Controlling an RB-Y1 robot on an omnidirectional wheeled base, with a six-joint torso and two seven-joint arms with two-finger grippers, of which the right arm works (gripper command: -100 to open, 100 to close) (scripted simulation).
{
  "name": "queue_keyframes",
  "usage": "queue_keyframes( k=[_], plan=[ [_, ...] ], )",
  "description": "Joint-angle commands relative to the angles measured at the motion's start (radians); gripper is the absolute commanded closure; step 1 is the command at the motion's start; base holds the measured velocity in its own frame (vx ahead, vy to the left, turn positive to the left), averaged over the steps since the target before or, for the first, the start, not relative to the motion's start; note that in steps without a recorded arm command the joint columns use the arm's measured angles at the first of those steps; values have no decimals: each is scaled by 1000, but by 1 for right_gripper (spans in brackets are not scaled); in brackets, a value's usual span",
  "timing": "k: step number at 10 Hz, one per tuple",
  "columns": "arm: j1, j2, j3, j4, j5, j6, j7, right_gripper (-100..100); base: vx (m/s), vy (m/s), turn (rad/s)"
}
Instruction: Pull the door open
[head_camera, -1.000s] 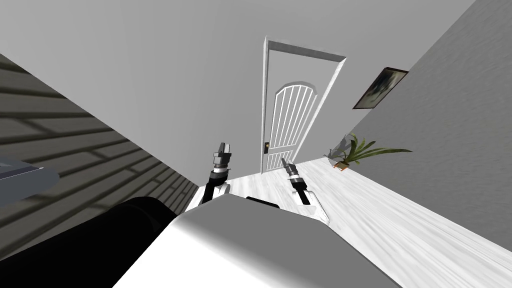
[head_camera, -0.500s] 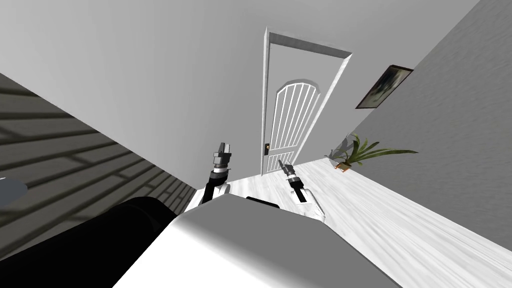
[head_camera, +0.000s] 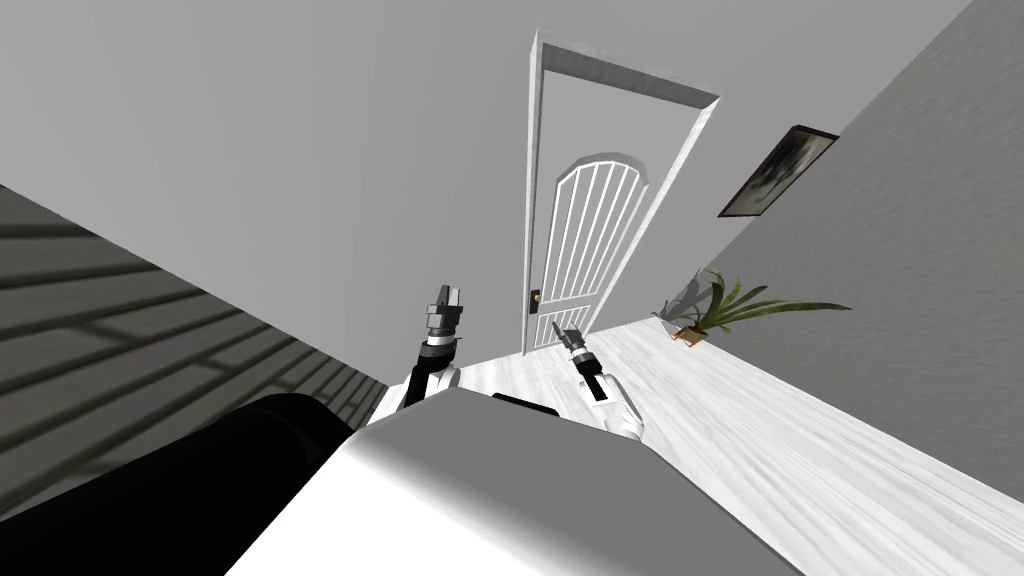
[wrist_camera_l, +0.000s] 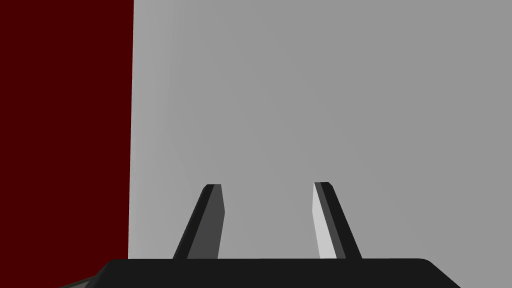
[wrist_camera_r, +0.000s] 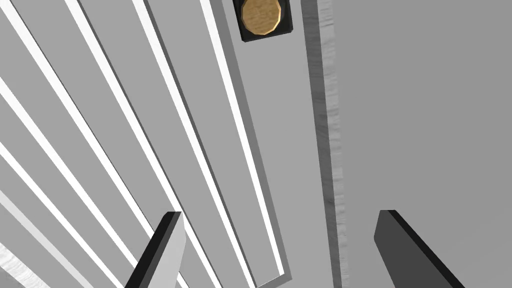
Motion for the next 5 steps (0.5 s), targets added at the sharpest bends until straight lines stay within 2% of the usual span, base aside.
queue_keyframes(
  k=[1, 5],
  plan=[
    [-21, 0, 1, 42, 39, -8, 24, -100, 119, 38, -16],
    [-62, 1, 6, 117, 114, -20, 66, -100, 163, 33, -14]
  ],
)
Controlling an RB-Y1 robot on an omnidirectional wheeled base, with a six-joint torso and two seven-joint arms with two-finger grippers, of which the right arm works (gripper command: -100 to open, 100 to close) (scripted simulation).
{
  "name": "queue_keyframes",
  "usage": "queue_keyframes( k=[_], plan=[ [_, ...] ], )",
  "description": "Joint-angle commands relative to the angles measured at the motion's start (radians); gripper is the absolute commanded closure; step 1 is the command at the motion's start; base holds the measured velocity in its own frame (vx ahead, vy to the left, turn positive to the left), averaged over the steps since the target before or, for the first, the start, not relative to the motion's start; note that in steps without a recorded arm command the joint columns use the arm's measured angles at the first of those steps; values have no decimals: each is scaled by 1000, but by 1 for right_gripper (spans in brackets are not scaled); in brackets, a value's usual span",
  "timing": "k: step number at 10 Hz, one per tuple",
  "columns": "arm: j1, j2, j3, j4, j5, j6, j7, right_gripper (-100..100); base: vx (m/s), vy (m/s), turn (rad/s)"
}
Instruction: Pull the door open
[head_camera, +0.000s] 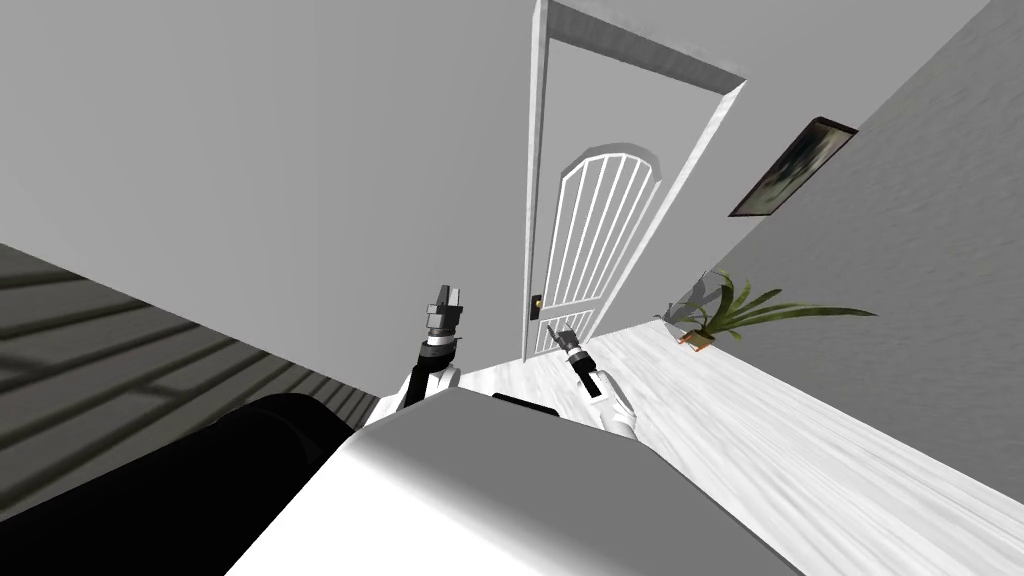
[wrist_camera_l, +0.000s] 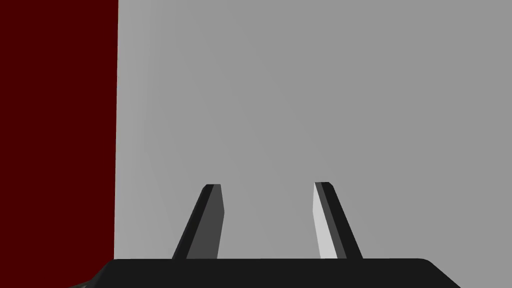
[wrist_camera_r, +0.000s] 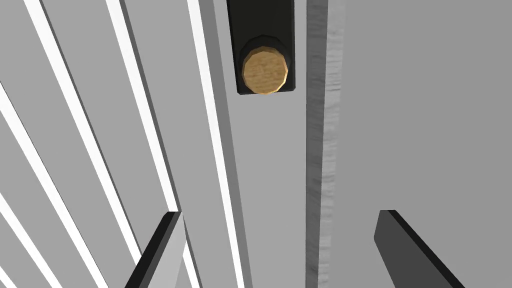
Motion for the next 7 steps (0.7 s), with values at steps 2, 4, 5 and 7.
queue_keyframes(
  k=[2, 4, 5, 7],
  plan=[
    [-26, 1, 4, 48, 50, -6, 27, -100, 188, 42, -13],
    [-25, 1, 5, 47, 52, -4, 26, -100, 95, 32, -4],
    [-31, -24, -20, 72, 37, -25, 23, -100, 70, 133, 146],
    [-37, -56, -50, 99, 18, -49, 17, -100, 120, 173, 87]
  ],
)
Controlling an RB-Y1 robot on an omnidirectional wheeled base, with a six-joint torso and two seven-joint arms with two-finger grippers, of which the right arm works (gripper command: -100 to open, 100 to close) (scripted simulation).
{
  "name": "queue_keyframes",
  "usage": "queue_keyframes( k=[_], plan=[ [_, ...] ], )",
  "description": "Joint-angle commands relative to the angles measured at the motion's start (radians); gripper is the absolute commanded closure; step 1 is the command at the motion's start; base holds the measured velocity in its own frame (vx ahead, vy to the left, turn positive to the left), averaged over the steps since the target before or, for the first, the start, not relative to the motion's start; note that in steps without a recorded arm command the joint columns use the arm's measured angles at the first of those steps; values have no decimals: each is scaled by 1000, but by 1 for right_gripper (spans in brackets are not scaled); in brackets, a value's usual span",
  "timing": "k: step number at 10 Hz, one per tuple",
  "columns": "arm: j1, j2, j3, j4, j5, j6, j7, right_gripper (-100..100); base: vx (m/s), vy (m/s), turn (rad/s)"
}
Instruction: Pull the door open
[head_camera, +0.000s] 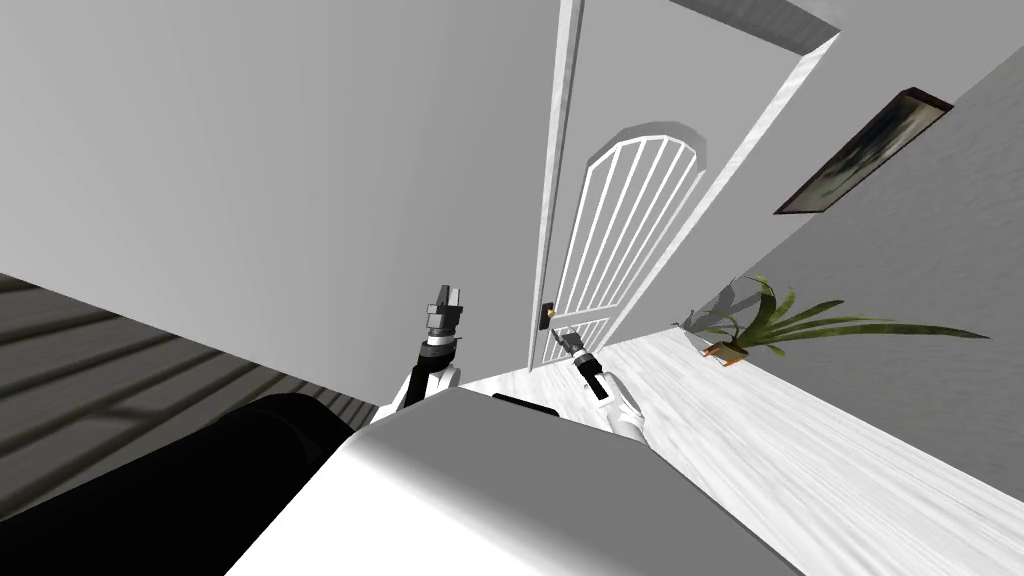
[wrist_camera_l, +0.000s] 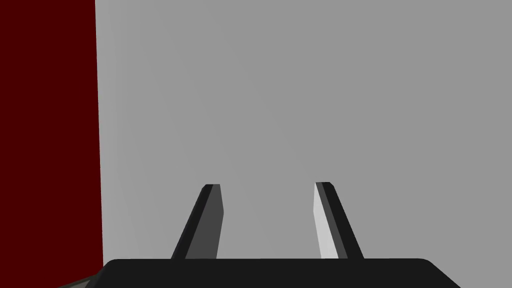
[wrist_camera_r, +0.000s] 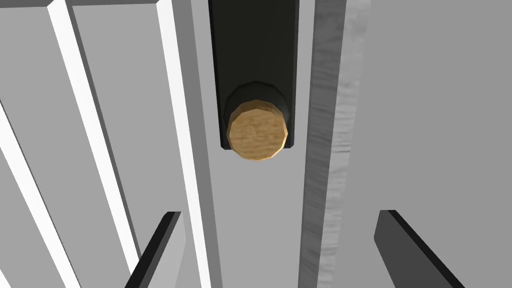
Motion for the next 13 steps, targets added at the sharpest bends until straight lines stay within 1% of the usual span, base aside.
queue_keyframes(
  k=[1, 3, 4, 5, 6, 7, 8, 9, 10, 13],
  plan=[
    [-14, -36, -34, 37, -22, -28, -7, -100, 137, 190, 172],
    [-19, -62, -58, 59, -37, -47, -12, -100, 108, 133, 86],
    [-23, -86, -81, 79, -51, -65, -16, -100, 147, 112, 130],
    [-23, -86, -81, 79, -51, -65, -16, -100, 133, 77, 44],
    [-25, -98, -92, 89, -58, -74, -18, -100, 83, 57, 36],
    [-30, -125, -118, 111, -74, -95, -23, -100, 140, 115, 151],
    [-31, -132, -124, 117, -77, -100, -24, -100, 143, 132, 82],
    [-40, -125, -119, 124, -74, -95, -21, -100, 54, 54, 1],
    [-40, -125, -119, 124, -74, -95, -21, 100, -5, -9, -10],
    [-40, -125, -119, 124, -74, -95, -21, 100, -13, -20, 7]
  ],
)
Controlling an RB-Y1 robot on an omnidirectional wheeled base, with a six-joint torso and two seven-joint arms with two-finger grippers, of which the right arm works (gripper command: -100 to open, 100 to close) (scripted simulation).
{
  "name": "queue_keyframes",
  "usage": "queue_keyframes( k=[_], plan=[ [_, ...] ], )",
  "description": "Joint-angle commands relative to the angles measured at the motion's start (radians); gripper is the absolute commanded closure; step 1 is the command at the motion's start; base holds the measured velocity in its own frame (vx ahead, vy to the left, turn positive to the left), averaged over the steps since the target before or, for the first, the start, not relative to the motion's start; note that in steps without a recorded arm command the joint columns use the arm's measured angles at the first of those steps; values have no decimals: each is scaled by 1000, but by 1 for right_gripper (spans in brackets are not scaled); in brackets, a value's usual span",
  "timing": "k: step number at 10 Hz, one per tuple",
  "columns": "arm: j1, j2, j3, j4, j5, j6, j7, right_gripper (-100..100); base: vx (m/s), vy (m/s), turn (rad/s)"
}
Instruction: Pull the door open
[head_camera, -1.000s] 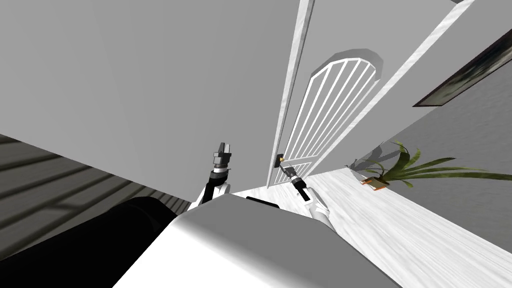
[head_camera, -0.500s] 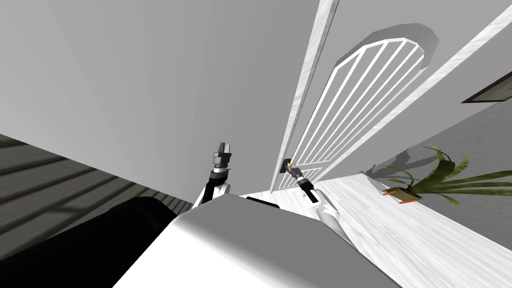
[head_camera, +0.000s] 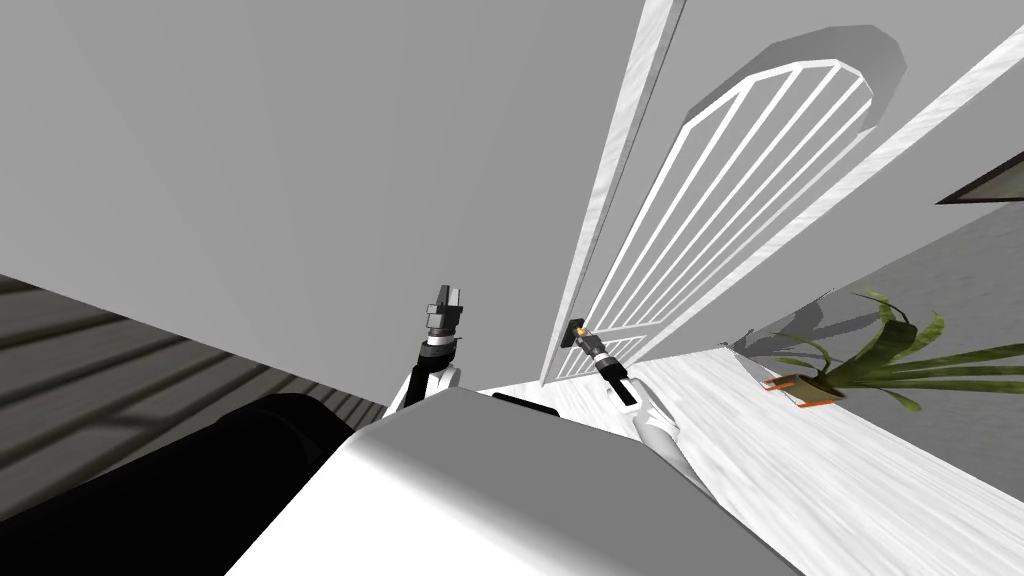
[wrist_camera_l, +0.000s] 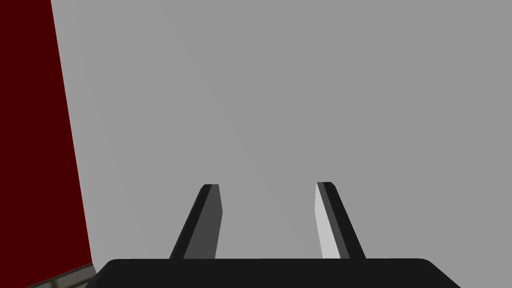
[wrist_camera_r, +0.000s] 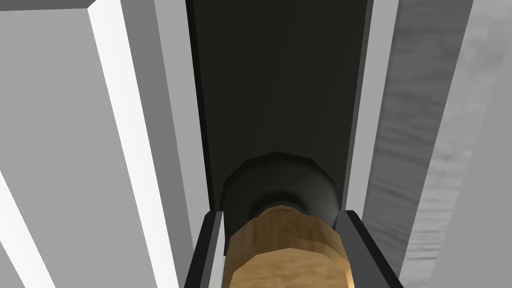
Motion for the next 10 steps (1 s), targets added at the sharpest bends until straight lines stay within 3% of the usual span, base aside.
queue_keyframes(
  k=[1, 2, 10],
  plan=[
    [1, 1, 1, 0, 0, -1, -1, 100, -7, -2, -5],
    [1, 1, 1, 0, 0, -1, -1, 100, 0, 0, 0],
    [-23, -1, 31, 24, -170, 19, -174, 100, -84, -71, 98]
  ],
)
